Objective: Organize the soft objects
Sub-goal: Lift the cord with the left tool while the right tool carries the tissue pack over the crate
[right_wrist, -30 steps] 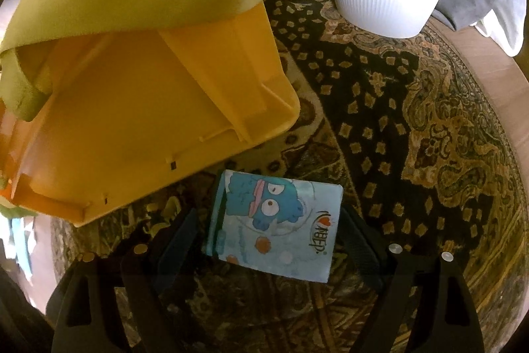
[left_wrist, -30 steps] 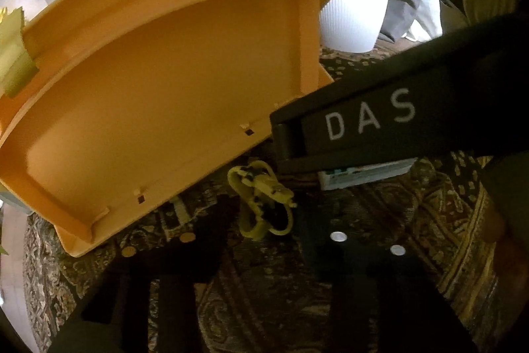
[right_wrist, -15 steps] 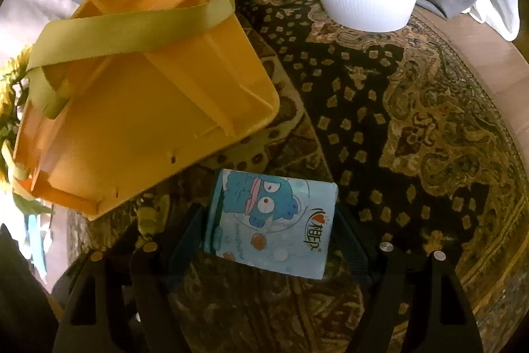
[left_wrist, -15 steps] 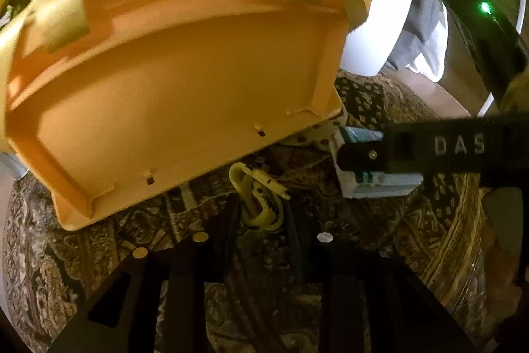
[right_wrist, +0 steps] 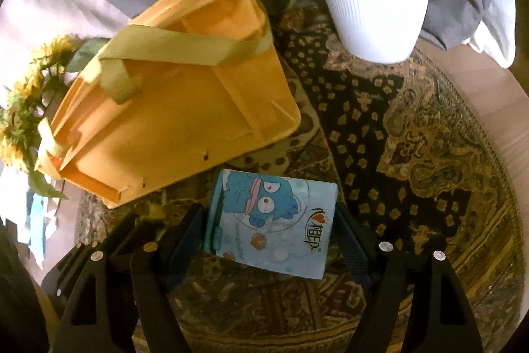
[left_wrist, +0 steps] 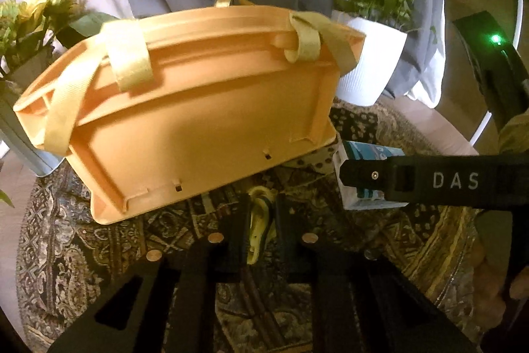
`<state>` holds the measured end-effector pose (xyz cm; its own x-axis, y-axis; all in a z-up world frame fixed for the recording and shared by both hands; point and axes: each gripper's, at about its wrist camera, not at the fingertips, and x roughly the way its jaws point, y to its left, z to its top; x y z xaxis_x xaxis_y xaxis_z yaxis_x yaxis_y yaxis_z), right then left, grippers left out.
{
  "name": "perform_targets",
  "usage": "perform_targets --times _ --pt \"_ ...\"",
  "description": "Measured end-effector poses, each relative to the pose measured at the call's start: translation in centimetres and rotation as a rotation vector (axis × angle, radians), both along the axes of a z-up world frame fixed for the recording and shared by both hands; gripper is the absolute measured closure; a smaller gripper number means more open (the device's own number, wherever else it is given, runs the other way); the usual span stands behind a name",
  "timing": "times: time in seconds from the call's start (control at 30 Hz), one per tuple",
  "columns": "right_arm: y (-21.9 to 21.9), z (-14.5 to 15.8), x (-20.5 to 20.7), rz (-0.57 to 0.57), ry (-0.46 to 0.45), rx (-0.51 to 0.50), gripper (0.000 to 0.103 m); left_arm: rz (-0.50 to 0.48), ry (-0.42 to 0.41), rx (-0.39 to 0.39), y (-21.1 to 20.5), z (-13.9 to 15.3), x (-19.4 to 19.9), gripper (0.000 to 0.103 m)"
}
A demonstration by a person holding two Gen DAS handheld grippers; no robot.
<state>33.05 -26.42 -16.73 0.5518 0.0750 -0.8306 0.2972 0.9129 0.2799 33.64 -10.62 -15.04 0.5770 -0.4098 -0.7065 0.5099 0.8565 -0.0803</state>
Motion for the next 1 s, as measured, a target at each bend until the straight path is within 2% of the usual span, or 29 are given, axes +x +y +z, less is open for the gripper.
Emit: perform_targets --times 0.23,0.4,0.7,1.0 --pt "0.4 0.3 -0.2 0.006 -0.007 -0.003 0.025 0.006 0.013 -0.011 0.2 -0.2 -0.2 0.088" --pt "0.7 1.7 -0.6 0.010 -0.044 -0.019 0.025 0.007 -0.019 -0.024 0.6 0.8 -0.9 0.088" --pt "2.0 5.2 -2.0 0.051 -0.145 -0.056 0.025 0.065 -0.105 -0.075 2.4 4.9 -2.5 0.088" --pt "3.7 9.6 -3.0 0.099 -0.293 -0.083 0.025 0.130 -0.229 -0.125 4.2 9.8 -4.2 0.088"
